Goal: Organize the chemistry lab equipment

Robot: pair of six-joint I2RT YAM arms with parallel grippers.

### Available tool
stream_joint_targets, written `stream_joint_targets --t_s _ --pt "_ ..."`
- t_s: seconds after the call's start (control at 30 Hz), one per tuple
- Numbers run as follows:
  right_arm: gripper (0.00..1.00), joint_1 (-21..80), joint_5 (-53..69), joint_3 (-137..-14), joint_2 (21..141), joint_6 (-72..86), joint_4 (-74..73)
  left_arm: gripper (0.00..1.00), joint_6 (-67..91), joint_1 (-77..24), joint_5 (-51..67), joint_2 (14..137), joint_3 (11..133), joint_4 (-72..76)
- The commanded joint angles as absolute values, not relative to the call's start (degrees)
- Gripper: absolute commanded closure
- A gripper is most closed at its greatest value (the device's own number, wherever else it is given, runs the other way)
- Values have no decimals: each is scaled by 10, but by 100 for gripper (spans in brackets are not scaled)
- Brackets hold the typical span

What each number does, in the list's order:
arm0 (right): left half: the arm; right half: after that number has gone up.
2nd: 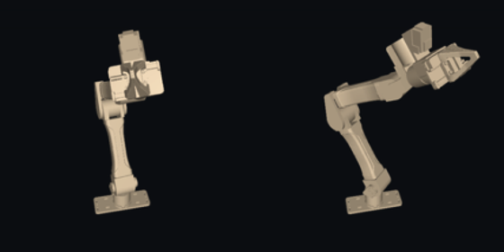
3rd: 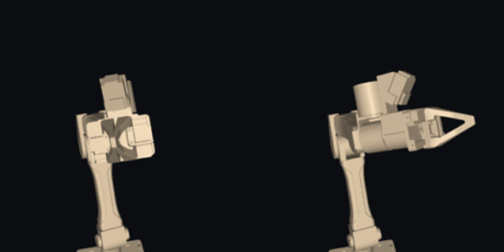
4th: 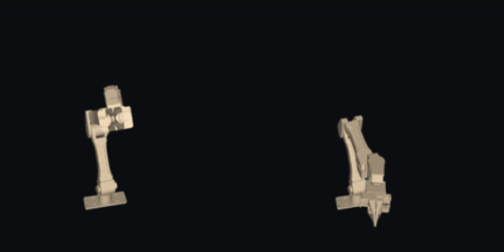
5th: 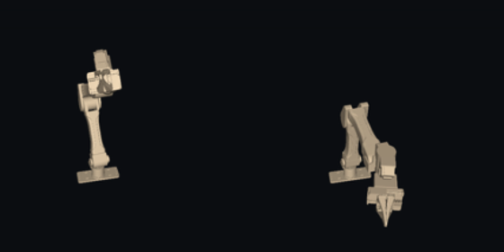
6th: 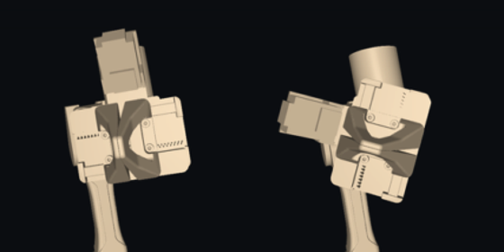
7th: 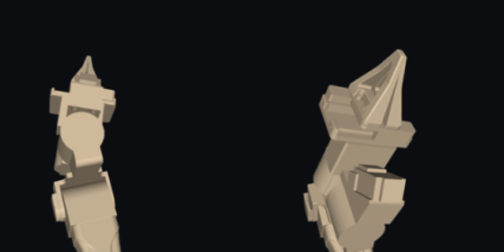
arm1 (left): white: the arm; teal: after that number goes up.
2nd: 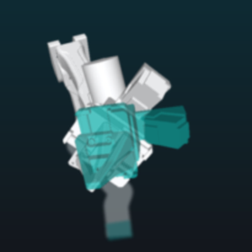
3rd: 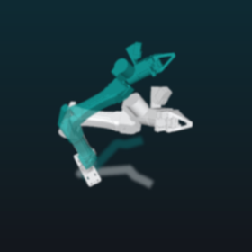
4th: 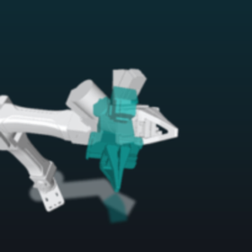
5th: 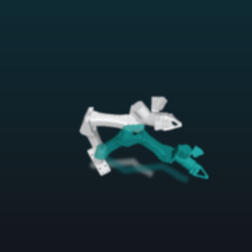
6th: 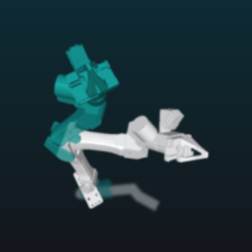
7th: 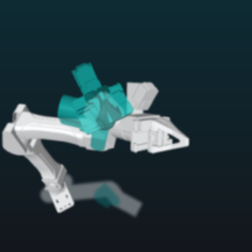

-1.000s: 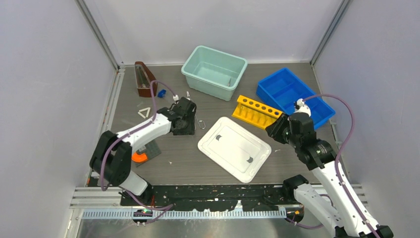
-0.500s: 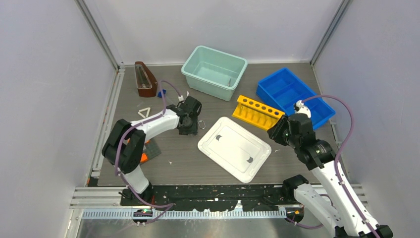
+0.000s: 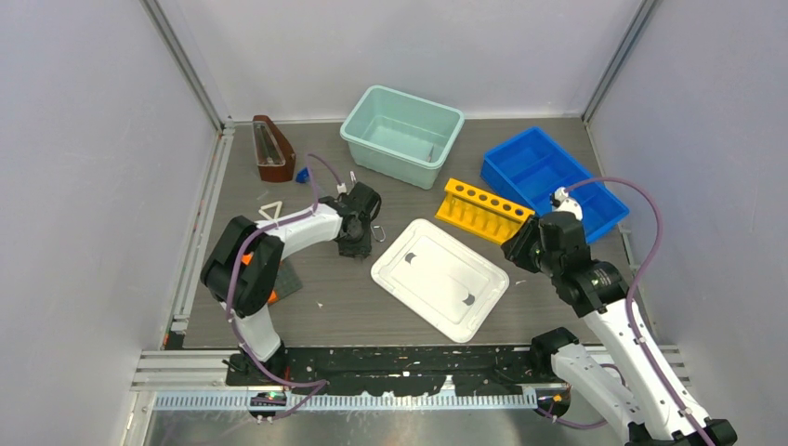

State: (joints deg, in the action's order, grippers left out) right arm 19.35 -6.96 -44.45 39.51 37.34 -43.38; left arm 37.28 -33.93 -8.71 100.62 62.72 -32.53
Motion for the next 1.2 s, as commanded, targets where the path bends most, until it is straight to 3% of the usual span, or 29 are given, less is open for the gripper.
stream_joint_targets --t_s 0.0,0.67,1.17 --pt "67 196 -82 -465 397 362 -422 66 373 -338 -83 1009 645 -323" --pt "66 195 -42 -476 395 374 -421 88 358 -338 -50 995 627 -338" --pt "65 196 54 -466 424 444 -363 91 343 -338 11 878 600 -336"
